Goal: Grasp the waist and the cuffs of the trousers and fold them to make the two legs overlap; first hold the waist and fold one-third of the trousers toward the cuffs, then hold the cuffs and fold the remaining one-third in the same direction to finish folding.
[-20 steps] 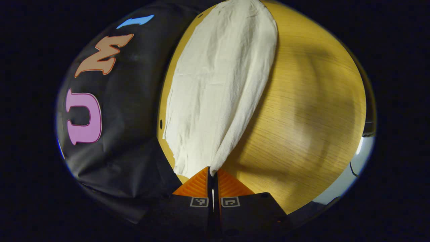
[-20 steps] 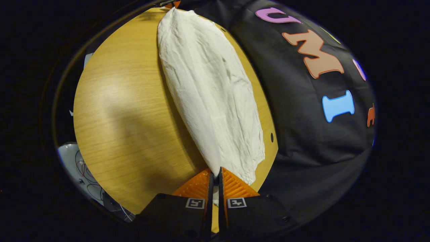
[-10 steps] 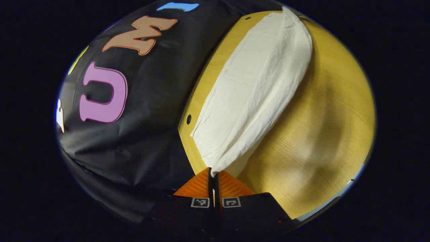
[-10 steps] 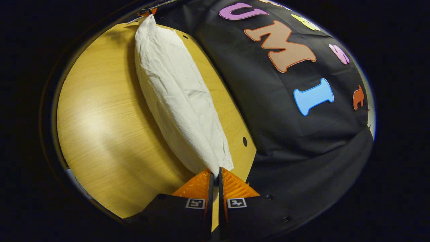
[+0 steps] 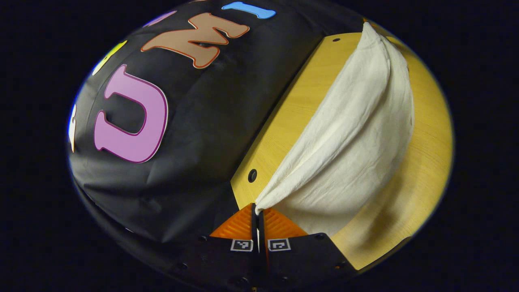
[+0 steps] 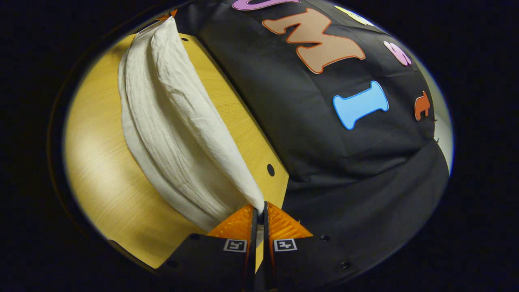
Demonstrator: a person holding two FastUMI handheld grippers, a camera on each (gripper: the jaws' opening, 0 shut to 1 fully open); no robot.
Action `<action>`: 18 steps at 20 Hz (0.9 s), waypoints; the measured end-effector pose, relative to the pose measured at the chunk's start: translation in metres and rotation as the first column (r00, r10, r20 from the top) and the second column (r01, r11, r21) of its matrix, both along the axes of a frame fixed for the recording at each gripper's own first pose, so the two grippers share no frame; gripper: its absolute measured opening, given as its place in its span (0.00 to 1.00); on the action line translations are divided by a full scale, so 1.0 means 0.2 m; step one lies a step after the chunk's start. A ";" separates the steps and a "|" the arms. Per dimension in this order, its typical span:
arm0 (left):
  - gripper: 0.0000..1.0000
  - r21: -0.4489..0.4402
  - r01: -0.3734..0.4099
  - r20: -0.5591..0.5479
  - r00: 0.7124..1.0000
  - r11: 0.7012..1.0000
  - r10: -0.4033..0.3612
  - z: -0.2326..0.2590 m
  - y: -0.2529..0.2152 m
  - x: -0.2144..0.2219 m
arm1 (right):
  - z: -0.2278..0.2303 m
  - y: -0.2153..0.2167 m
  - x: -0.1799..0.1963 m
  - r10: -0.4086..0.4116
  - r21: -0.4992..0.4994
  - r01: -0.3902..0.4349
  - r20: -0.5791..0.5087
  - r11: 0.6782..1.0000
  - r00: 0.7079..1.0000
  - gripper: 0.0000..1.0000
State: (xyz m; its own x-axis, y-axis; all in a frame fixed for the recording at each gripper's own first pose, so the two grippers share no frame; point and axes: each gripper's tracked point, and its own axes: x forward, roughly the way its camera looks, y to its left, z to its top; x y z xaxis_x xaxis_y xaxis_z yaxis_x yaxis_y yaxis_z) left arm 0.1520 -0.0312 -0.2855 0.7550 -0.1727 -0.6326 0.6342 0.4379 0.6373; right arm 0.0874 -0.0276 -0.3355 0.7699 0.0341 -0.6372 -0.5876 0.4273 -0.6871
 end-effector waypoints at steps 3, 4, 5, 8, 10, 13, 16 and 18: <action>0.00 -0.060 -0.052 0.002 0.999 0.997 0.052 -0.02 -0.07 0.15 | -0.04 0.04 0.13 -0.035 0.021 0.035 0.009 0.999 0.999 0.10; 0.00 -0.073 -0.072 -0.002 0.997 0.995 0.072 -0.04 -0.09 0.19 | -0.07 0.05 0.17 -0.046 0.032 0.046 0.005 0.998 0.999 0.10; 0.00 -0.082 -0.092 -0.001 0.996 0.992 0.093 -0.06 -0.10 0.23 | -0.11 0.06 0.21 -0.053 0.044 0.053 0.005 0.998 0.999 0.10; 0.00 -0.076 -0.124 -0.024 0.992 0.989 0.123 -0.18 -0.16 0.30 | -0.24 0.09 0.32 -0.108 0.076 0.109 -0.011 0.991 0.994 0.10; 0.00 -0.048 -0.141 -0.047 0.989 0.989 0.139 -0.27 -0.17 0.31 | -0.35 0.11 0.36 -0.149 0.102 0.153 -0.042 0.983 0.988 0.10; 0.00 -0.042 -0.176 -0.066 0.983 0.984 0.173 -0.33 -0.12 0.37 | -0.51 0.14 0.41 -0.183 0.110 0.193 -0.093 0.975 0.979 0.10; 0.00 -0.069 -0.212 -0.100 0.974 0.975 0.205 -0.33 -0.08 0.43 | -0.58 0.16 0.42 -0.213 0.128 0.227 -0.117 0.965 0.970 0.14; 0.22 -0.131 -0.244 -0.132 0.965 0.961 0.226 -0.31 -0.09 0.41 | -0.57 0.19 0.41 -0.233 0.185 0.255 -0.133 0.949 0.963 0.34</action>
